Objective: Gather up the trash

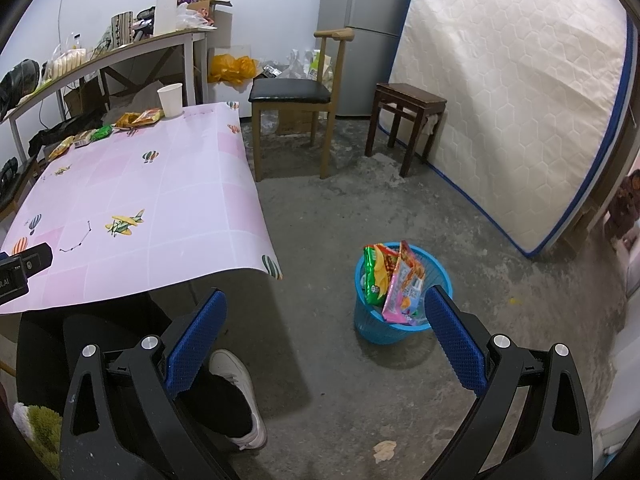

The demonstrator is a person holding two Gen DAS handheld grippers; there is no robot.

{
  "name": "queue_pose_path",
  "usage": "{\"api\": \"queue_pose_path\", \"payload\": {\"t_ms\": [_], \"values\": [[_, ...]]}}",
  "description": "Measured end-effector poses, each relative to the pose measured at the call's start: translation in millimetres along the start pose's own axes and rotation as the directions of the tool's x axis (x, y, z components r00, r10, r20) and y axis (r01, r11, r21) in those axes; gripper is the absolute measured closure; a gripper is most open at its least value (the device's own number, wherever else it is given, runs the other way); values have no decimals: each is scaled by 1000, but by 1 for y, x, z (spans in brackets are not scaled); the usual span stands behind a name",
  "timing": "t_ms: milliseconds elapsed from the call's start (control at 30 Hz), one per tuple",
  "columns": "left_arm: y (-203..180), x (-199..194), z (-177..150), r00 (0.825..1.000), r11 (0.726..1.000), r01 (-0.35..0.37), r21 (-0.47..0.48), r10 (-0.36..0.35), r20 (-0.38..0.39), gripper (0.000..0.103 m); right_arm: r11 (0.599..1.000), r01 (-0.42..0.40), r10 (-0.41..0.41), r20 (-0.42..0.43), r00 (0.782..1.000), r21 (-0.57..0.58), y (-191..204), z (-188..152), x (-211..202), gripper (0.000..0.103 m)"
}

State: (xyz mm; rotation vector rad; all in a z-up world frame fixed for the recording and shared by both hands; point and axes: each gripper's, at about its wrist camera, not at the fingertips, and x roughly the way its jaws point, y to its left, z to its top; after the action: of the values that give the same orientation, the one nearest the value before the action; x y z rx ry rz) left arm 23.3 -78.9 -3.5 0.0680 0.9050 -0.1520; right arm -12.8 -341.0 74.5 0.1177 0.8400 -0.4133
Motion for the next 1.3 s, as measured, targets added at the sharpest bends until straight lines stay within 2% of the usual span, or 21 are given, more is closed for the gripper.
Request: {"api": "queue_pose_path", "payload": {"t_ms": [1300], "values": [[-3,-2,1,1000,1000,3,-4,-3,-9,6,1000,-7,7,6,1000,-1,4,5,-1,8]]}}
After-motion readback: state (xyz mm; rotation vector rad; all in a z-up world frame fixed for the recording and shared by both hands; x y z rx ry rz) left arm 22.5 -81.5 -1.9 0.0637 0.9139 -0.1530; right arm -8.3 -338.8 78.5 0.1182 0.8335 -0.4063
